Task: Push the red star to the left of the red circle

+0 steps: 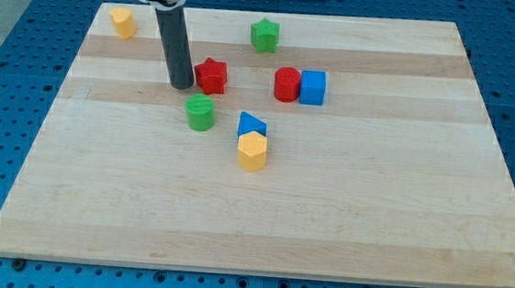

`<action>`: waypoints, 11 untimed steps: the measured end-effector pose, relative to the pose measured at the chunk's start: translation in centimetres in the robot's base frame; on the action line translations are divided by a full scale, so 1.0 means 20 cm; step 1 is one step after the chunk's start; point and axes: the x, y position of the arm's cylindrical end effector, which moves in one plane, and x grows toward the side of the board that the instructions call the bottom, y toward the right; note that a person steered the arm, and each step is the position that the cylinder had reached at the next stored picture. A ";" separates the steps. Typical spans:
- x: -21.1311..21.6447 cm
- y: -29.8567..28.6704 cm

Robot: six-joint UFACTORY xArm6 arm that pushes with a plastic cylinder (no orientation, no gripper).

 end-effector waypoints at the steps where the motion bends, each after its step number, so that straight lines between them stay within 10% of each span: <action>1: 0.00 0.00; 11: -0.18 0.34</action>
